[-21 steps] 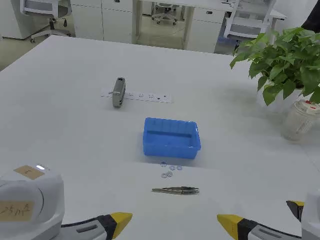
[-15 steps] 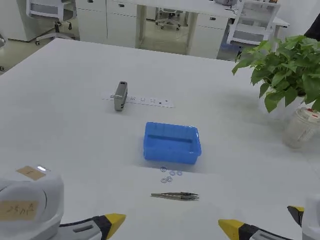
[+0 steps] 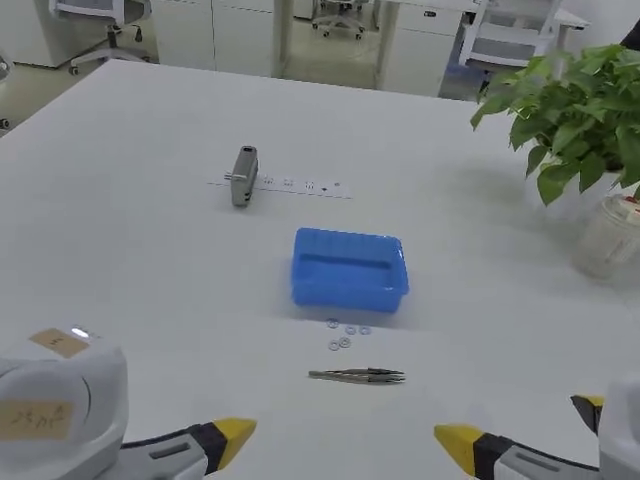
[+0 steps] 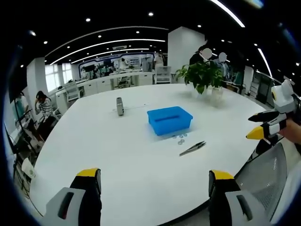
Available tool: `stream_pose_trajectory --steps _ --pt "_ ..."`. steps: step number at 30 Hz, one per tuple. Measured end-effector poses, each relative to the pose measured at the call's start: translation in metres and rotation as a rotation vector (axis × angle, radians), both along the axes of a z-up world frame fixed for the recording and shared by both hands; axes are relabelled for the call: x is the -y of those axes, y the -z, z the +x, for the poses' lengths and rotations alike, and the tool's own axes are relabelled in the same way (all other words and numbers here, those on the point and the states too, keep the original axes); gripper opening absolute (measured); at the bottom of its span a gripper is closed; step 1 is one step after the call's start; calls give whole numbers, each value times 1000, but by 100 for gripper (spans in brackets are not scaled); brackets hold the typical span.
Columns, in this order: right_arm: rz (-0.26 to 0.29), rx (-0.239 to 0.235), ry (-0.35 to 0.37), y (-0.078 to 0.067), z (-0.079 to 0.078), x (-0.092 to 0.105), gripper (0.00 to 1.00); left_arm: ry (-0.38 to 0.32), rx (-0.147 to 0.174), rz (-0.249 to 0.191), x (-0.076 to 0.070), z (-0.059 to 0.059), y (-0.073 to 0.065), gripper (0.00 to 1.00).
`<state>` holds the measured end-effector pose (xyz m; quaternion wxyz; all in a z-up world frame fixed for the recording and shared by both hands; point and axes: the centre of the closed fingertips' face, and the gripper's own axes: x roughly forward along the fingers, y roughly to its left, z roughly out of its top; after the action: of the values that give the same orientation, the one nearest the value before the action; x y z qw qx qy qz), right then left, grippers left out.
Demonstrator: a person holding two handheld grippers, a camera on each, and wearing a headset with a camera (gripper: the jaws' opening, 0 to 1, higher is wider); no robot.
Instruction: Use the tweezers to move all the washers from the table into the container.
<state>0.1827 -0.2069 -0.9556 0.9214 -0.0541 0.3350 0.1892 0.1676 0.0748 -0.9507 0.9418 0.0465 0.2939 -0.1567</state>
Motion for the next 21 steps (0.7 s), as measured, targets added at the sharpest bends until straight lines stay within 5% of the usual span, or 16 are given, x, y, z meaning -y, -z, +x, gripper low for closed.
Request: stream_pose_trajectory --steps 21 --pt "-12 -30 -24 9 9 -1 87 20 -32 26 4 10 8 95"
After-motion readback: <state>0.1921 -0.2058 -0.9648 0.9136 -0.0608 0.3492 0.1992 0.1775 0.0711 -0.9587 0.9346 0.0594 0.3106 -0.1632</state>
